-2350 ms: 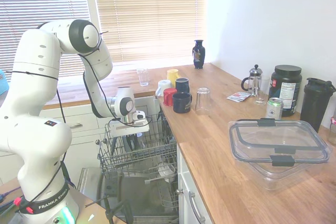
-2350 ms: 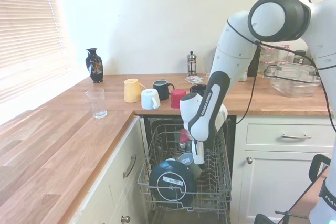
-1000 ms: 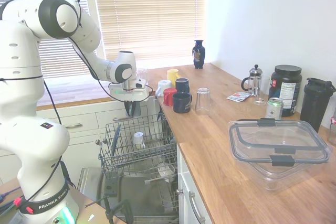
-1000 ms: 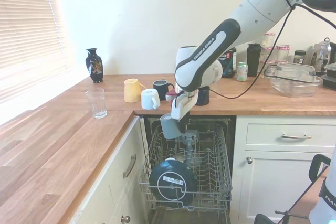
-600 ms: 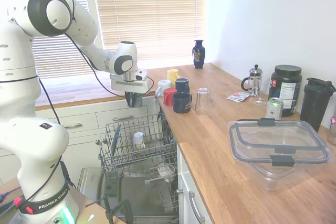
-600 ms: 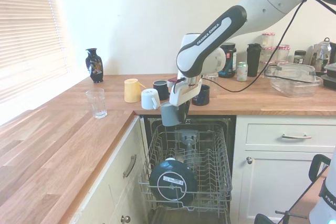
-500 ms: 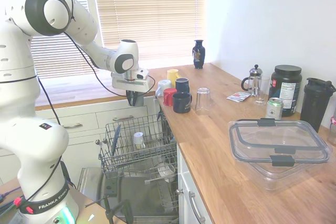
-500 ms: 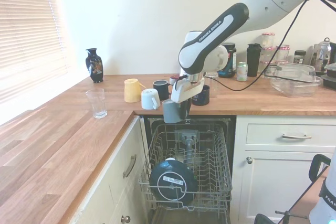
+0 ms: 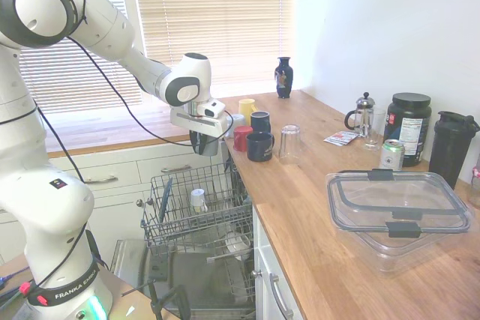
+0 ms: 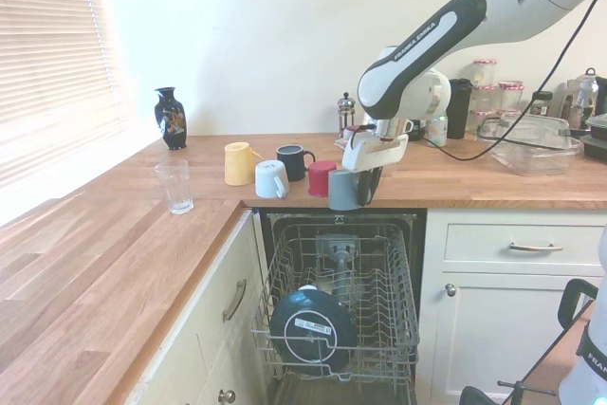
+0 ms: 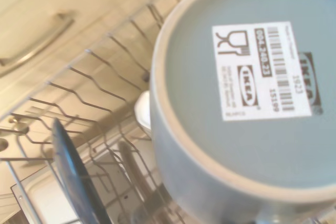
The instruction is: Unload a mug from dishwasher
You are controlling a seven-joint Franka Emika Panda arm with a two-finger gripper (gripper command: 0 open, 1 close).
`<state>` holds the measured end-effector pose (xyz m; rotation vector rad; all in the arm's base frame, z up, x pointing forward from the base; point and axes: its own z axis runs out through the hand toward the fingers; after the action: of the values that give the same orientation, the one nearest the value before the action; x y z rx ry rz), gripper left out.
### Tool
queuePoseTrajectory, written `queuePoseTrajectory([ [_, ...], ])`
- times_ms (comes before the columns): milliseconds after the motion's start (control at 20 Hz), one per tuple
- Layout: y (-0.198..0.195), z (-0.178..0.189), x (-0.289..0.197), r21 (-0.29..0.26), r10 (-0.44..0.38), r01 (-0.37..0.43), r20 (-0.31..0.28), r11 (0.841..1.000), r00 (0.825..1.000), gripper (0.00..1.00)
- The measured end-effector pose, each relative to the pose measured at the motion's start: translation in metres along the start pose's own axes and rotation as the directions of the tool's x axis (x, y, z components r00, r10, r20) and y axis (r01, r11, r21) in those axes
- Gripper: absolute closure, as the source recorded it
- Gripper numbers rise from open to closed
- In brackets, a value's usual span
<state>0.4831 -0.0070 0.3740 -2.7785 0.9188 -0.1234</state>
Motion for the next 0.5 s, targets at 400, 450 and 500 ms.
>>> queuePoseTrajectory([
  [400, 0.077, 0.002, 0.016, 0.018, 0.076, -0.076, 0.016, 0.997, 0.997, 1.00],
  [450, 0.088, 0.003, 0.019, 0.021, 0.082, -0.083, 0.016, 0.996, 0.996, 1.00],
  [500, 0.099, 0.004, 0.022, 0.024, 0.091, -0.092, 0.016, 0.995, 0.996, 1.00],
])
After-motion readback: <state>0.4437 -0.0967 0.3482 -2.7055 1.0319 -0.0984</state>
